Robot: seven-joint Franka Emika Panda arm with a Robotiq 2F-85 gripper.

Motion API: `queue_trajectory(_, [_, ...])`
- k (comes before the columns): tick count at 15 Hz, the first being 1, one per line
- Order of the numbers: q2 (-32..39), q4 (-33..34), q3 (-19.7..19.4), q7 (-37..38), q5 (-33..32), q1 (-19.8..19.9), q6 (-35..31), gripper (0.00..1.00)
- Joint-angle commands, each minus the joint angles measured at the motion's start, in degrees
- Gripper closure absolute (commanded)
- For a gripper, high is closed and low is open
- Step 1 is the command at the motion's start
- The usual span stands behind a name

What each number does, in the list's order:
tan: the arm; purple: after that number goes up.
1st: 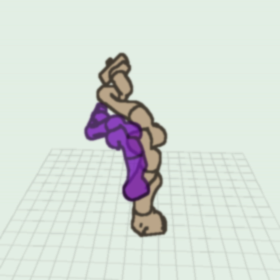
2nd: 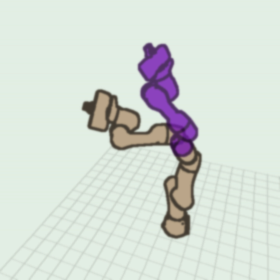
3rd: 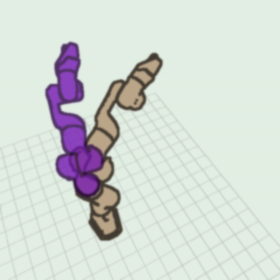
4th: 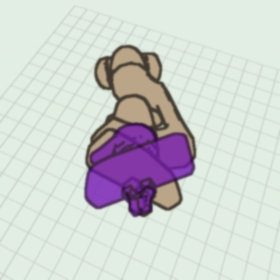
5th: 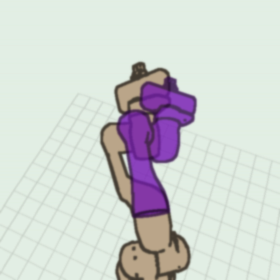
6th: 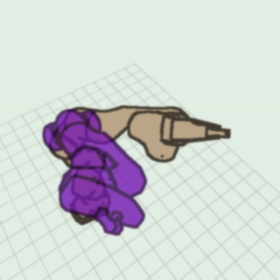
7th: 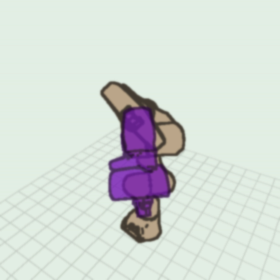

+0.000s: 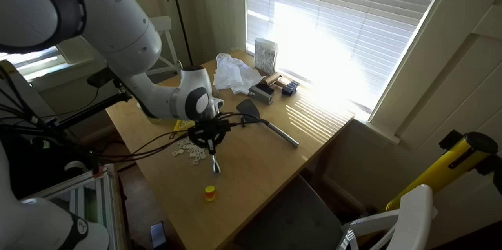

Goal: Drag the scrabble letters with the butter knife

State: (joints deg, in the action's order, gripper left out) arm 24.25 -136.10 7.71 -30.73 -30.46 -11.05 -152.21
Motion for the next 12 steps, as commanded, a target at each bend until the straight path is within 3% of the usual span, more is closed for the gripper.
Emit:
queue_trajectory(1, [-6.05,-2.72,2.66,-1.29,1.08,0.61,2.46,0.96])
queue_trajectory(12, [-16.36,-6.02,7.31,-3.67,1.46,-0.96,8.32,0.96])
